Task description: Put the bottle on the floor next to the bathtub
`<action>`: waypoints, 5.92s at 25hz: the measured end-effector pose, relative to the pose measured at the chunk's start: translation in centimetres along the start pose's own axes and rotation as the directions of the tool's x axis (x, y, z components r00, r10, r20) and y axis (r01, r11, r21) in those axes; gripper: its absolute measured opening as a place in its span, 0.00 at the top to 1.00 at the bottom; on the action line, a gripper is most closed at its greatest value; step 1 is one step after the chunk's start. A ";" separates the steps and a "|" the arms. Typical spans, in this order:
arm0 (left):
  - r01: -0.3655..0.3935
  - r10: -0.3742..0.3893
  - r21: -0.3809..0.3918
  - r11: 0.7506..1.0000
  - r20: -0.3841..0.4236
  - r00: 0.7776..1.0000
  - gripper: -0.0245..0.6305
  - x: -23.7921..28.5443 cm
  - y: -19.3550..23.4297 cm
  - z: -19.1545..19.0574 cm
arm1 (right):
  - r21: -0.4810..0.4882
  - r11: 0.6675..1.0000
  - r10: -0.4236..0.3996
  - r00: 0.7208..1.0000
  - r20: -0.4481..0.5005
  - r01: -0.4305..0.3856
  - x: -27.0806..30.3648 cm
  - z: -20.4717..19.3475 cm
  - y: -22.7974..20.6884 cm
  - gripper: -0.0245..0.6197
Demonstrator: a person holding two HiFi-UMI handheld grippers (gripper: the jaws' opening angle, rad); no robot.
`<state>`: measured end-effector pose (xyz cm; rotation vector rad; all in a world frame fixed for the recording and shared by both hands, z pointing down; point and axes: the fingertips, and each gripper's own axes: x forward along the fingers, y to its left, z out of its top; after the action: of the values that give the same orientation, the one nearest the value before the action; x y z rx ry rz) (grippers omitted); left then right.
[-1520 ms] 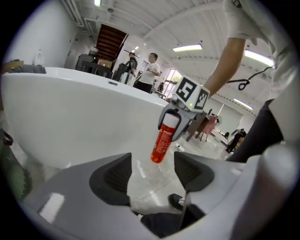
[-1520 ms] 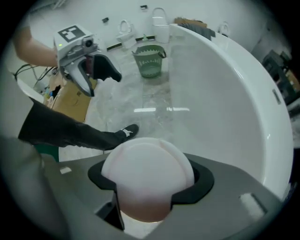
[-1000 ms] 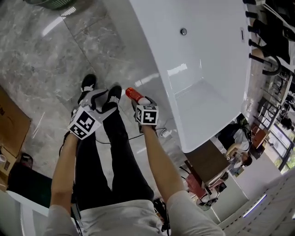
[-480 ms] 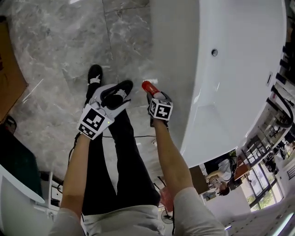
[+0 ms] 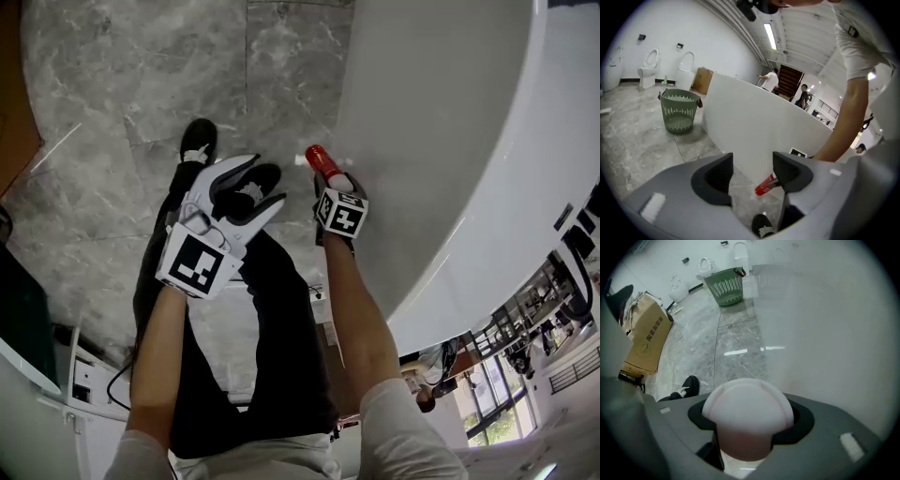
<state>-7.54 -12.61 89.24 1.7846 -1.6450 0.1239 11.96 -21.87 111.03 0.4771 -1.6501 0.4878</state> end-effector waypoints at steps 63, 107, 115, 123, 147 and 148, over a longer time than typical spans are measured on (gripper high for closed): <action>0.310 -0.234 0.279 0.909 -0.273 0.933 0.52 -9.4 -11.5 8.6 | 0.308 0.948 -0.059 0.914 0.402 -0.075 -30.1 -0.9 8.3 0.51; 0.520 -0.355 0.387 0.761 -0.423 0.834 0.52 -23.3 -23.6 19.9 | 0.533 0.819 -0.227 0.733 0.641 -0.213 -56.6 -4.1 18.5 0.51; 0.528 -0.361 0.393 0.753 -0.424 0.831 0.52 -22.7 -24.3 19.6 | 0.518 0.824 -0.204 0.734 0.648 -0.230 -56.1 -4.2 18.5 0.54; 0.530 -0.374 0.394 0.751 -0.407 0.833 0.59 -22.2 -25.1 20.3 | 0.514 0.827 -0.209 0.725 0.657 -0.228 -56.7 -4.2 18.0 0.65; 0.522 -0.394 0.399 0.754 -0.361 0.845 0.87 -22.2 -26.8 20.5 | 0.608 0.752 -0.304 0.685 0.662 -0.254 -57.6 -7.4 16.7 0.96; 0.525 -0.395 0.401 0.750 -0.364 0.843 0.87 -22.1 -26.8 20.3 | 0.612 0.749 -0.309 0.684 0.660 -0.253 -57.4 -7.5 16.6 0.96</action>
<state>4.89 -6.30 51.55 2.3950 -0.9835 0.5632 15.91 -2.08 54.31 1.4003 -2.2088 0.9682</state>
